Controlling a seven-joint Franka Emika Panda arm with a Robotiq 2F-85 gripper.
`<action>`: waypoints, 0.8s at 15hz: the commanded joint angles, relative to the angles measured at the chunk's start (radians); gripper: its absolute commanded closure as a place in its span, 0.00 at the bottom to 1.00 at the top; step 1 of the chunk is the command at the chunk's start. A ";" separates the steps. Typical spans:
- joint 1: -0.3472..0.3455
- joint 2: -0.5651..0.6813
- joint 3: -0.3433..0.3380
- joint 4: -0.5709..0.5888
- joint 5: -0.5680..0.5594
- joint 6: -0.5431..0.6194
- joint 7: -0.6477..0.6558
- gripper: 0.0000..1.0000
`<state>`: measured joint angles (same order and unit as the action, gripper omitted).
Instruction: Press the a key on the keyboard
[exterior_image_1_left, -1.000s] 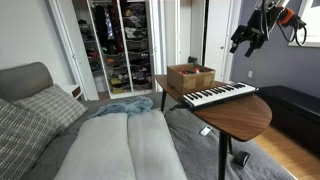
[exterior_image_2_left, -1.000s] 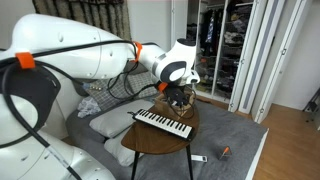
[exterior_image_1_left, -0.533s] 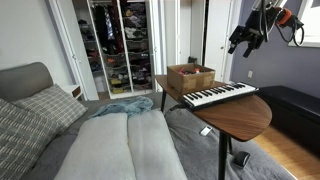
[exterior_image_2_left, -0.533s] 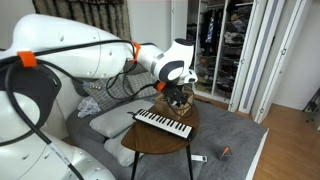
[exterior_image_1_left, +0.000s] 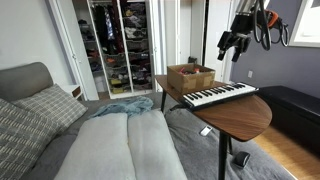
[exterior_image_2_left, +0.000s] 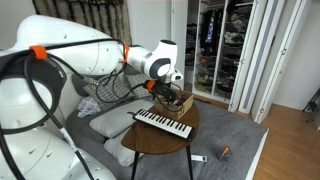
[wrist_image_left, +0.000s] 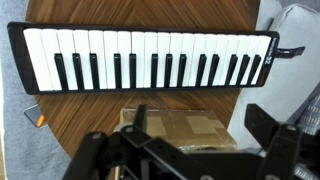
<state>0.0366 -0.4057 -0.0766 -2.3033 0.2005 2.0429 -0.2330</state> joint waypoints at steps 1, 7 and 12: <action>0.010 0.019 0.030 -0.013 -0.034 -0.034 -0.002 0.00; 0.020 0.044 0.045 -0.057 -0.028 -0.035 -0.017 0.56; 0.029 0.068 0.049 -0.088 -0.018 -0.018 -0.029 0.90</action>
<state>0.0555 -0.3501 -0.0306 -2.3795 0.1839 2.0210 -0.2458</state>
